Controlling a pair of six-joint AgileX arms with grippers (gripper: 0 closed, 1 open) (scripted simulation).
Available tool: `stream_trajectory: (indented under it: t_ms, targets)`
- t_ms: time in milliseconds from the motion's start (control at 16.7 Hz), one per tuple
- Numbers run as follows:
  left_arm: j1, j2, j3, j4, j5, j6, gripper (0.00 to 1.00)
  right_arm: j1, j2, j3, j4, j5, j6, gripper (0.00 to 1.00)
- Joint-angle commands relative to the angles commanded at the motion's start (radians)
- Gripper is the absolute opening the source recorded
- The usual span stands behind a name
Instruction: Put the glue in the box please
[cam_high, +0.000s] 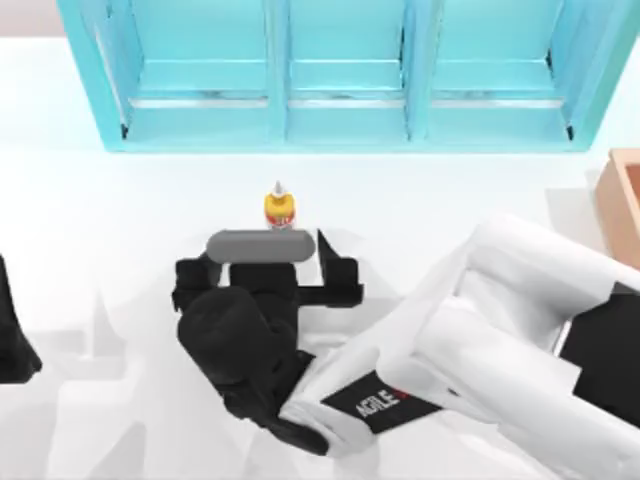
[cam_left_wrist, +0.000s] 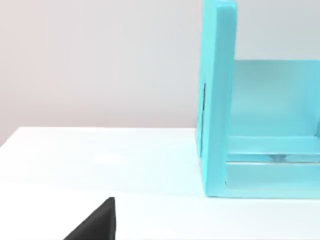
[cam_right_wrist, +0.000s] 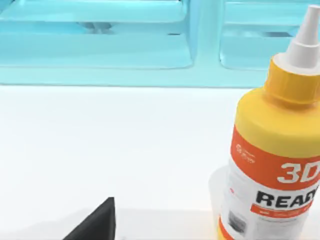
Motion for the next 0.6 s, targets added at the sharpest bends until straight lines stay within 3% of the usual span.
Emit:
stream_trajectory:
  t_ms: [300, 540, 600]
  targets:
    - [0.000, 0.000, 0.000, 0.000, 0.000, 0.000, 1.00, -0.100, 0.099, 0.136, 0.021, -0.091, -0.069, 1.00]
    - [0.000, 0.000, 0.000, 0.000, 0.000, 0.000, 1.00, -0.107, 0.105, 0.145, 0.022, -0.098, -0.073, 1.00]
    - [0.000, 0.000, 0.000, 0.000, 0.000, 0.000, 1.00, -0.107, 0.105, 0.145, 0.022, -0.098, -0.073, 0.92]
